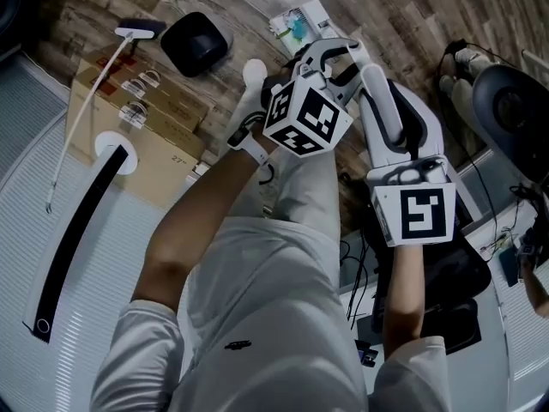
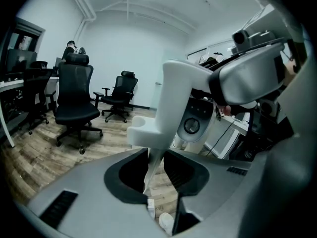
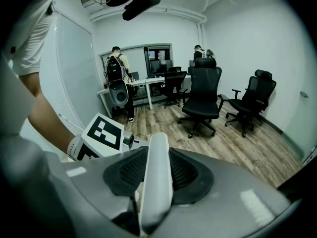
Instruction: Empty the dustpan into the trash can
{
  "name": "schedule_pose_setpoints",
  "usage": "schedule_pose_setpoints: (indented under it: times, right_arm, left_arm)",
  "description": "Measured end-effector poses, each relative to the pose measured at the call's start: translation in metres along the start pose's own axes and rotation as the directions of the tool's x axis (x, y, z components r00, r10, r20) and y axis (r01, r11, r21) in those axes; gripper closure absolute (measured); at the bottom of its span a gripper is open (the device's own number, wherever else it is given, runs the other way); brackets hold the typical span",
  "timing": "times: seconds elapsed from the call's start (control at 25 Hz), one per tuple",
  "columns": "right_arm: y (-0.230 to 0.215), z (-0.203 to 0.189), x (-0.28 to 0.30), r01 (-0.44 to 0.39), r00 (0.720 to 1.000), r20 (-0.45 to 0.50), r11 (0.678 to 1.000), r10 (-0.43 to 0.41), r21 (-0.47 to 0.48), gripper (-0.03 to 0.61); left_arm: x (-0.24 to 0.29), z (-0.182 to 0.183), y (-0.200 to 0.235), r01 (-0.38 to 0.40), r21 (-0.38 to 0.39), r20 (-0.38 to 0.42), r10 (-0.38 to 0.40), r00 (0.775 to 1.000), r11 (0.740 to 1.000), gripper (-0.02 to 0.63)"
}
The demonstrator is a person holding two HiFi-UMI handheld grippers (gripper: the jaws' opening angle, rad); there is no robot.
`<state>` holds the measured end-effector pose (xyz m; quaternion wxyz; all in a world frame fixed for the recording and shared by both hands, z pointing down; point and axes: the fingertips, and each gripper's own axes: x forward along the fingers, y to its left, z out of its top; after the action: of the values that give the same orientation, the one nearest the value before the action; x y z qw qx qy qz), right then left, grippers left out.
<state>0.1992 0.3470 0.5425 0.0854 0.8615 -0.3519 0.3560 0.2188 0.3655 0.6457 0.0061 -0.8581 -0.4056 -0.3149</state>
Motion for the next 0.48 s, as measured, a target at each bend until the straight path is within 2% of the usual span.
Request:
schedule_pose_setpoints:
  times: [0.28, 0.48]
  right_arm:
    - [0.013, 0.030, -0.009, -0.010, 0.999, 0.031, 1.000, 0.011, -0.028, 0.439]
    - [0.016, 0.056, -0.020, -0.018, 0.998, 0.060, 1.000, 0.019, -0.009, 0.439]
  left_arm:
    - [-0.020, 0.019, 0.000, -0.008, -0.038, 0.039, 0.009, 0.999, 0.999, 0.509]
    - [-0.037, 0.042, 0.005, -0.029, -0.065, 0.083, 0.034, 0.996, 0.997, 0.509]
